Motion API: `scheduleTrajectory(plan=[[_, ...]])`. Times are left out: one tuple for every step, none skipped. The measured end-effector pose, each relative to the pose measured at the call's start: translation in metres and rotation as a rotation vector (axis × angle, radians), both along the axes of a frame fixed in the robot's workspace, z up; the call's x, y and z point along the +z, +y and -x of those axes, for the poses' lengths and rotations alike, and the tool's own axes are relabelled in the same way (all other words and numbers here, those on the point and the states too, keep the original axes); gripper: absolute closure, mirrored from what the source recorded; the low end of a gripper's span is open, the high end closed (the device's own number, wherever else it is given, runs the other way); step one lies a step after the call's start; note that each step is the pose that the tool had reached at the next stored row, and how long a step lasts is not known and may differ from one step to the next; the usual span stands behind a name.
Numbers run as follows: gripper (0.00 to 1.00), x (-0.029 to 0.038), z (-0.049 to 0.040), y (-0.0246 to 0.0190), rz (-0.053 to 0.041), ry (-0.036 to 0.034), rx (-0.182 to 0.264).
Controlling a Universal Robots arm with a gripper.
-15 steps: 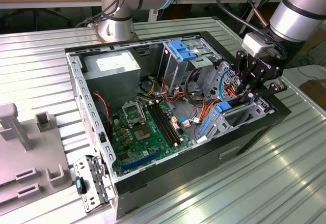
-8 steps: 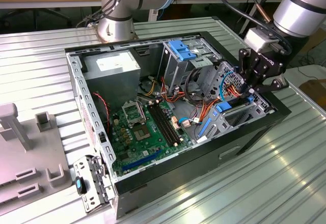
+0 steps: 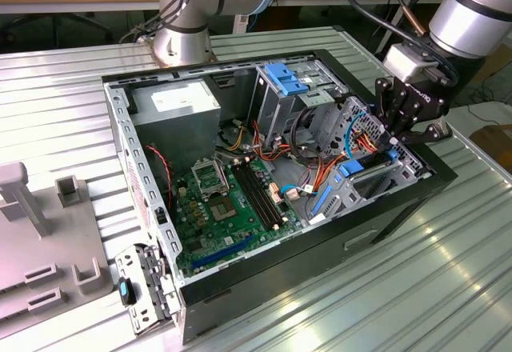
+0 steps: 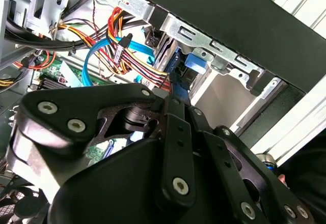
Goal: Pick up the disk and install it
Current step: 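Insert the first disk wire, then insert the second disk wire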
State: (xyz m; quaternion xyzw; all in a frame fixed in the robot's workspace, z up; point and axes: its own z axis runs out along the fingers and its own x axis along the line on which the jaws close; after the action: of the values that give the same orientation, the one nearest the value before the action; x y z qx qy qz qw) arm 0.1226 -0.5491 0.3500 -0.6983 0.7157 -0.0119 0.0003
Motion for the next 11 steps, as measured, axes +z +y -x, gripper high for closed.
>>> scheduleTrajectory(plan=[[0.89,0.0000,0.0000,0.0000,0.0001,0.0000,0.000],[0.89,0.0000,0.0000,0.0000,0.0002,0.0000,0.000],[0.89,0.0000,0.0000,0.0000,0.0005,0.0000,0.000],[0.89,0.0000,0.0000,0.0000,0.0007,0.0000,0.000],[0.89,0.0000,0.0000,0.0000,0.0008,0.0000,0.000],[0.89,0.0000,0.0000,0.0000,0.0011,0.0000,0.000],[0.89,0.0016,0.0000,0.0000,0.0015,0.0000,0.000],[0.89,0.0159,0.0000,0.0000,0.0010,0.0003,0.000],[0.89,0.0232,-0.0001,0.0000,0.0011,0.0004,0.000],[0.89,0.0278,-0.0001,0.0000,0.0014,0.0005,0.000],[0.89,0.0320,-0.0001,0.0000,0.0013,0.0005,0.000]])
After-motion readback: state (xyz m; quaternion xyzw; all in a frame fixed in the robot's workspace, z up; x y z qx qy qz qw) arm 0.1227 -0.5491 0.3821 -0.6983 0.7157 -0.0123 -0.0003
